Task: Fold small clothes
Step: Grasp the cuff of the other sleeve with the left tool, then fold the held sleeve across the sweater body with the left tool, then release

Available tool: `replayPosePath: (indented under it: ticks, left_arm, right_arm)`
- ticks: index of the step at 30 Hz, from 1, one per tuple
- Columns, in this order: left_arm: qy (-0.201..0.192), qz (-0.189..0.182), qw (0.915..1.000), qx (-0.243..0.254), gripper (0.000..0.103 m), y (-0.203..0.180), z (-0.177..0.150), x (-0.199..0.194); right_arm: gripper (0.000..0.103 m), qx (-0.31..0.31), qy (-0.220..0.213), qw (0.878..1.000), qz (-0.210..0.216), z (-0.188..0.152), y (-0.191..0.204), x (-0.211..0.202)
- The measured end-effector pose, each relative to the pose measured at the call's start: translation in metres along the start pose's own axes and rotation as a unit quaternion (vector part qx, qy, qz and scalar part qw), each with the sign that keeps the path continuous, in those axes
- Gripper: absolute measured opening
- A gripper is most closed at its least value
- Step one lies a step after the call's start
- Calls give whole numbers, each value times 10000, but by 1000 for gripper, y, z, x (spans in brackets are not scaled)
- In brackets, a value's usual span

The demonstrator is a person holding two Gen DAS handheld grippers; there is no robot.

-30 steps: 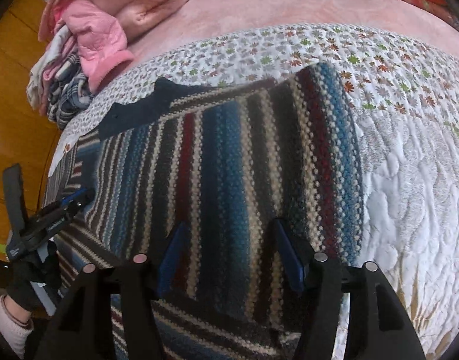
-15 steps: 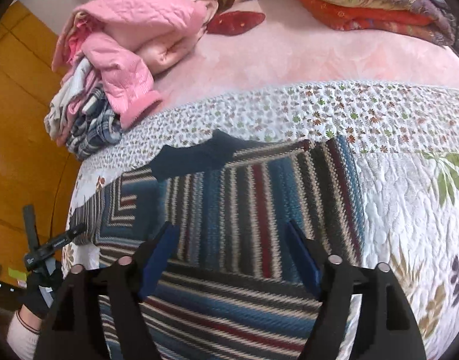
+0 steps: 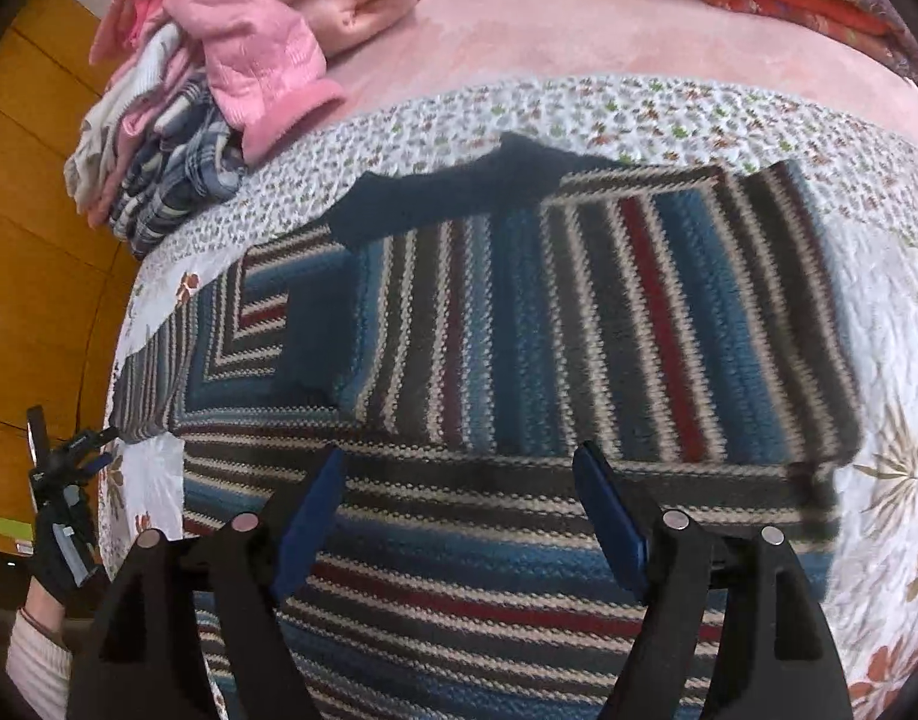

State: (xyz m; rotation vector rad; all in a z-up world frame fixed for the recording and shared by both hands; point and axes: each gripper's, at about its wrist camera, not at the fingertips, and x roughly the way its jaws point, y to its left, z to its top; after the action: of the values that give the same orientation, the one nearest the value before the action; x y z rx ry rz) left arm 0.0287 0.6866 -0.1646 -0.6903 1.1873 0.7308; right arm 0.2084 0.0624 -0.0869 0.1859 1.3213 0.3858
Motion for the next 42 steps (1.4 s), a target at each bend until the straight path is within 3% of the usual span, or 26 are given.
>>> replayPosePath:
  ticks: [3, 6, 10, 13, 15, 20, 25, 35, 42]
  left_arm:
    - [-24, 102, 9994, -342, 65, 24, 8, 10]
    - [-68, -113, 9985, -540, 65, 35, 18, 18]
    - [-170, -384, 9966, -708, 65, 33, 26, 31]
    - [-176, -261, 9978, -576, 65, 23, 30, 38]
    - [-242, -180, 9986, -434, 58, 16, 32, 39]
    - [-368, -84, 9993, -51, 12, -2, 36, 39]
    - [-686, -47, 9973, 265, 10, -25, 36, 25]
    - [-1157, -676, 9892, 594, 10, -69, 37, -9]
    - [-1349, -1279, 9771, 1037, 10, -117, 27, -32]
  right_arm:
    - [78, -84, 30, 9999, -62, -1, 2, 8]
    - [78, -172, 41, 9997, -139, 0, 1, 13]
    - [78, -75, 82, 9997, -209, 1, -12, 19]
    - [78, -5, 104, 9996, -272, 1, -20, 21]
    - [78, 34, 116, 9995, -307, 1, -24, 22]
    - [78, 64, 129, 9993, -358, 2, -30, 25]
    - [78, -36, 134, 9991, -409, 2, -26, 25]
    - [78, 71, 166, 9991, -381, 0, -30, 24]
    - [78, 97, 168, 9991, -389, -1, -33, 23]
